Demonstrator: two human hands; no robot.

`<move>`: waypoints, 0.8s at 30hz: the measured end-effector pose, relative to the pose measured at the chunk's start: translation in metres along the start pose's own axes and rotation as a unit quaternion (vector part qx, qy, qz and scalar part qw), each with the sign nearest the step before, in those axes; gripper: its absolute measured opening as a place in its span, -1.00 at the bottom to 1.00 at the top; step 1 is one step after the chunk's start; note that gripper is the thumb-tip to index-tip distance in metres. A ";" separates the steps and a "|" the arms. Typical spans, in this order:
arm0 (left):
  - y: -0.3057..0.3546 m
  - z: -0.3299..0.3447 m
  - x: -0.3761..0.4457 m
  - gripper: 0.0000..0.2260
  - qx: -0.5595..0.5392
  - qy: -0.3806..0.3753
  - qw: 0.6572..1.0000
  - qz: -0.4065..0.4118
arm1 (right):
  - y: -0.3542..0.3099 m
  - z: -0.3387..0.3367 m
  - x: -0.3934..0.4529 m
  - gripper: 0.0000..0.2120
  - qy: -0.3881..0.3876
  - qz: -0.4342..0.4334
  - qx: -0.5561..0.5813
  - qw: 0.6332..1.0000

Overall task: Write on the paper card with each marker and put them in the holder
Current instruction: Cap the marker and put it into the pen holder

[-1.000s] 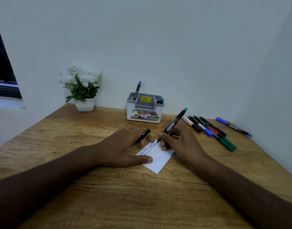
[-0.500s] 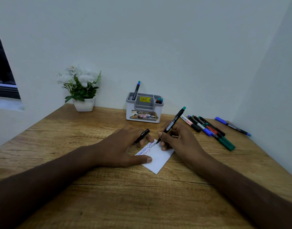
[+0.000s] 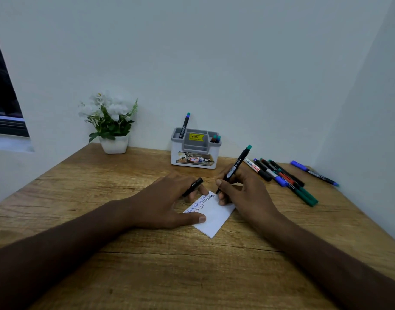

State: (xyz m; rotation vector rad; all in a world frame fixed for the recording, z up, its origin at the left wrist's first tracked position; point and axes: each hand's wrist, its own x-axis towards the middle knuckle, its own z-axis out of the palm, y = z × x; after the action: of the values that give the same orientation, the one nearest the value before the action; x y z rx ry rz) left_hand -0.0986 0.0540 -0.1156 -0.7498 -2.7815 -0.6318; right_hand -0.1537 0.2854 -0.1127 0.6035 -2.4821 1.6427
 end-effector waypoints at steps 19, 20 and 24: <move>-0.003 0.001 0.000 -0.61 0.048 0.006 0.999 0.017 | -0.019 0.000 -0.012 -0.85 0.000 0.006 0.303 0.953; -0.002 0.001 -0.001 -0.64 0.048 0.004 0.999 0.016 | -0.018 0.000 -0.012 -0.85 -0.001 0.004 0.297 0.955; 0.000 -0.001 0.000 -0.70 0.054 -0.006 0.998 0.009 | -0.017 0.001 -0.011 -0.87 -0.017 -0.008 0.264 0.964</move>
State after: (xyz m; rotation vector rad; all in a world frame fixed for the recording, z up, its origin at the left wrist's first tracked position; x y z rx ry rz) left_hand -0.0983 0.0535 -0.1150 -0.7579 -2.7897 -0.4719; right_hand -0.1368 0.2818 -0.1021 0.6995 -2.0377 2.3180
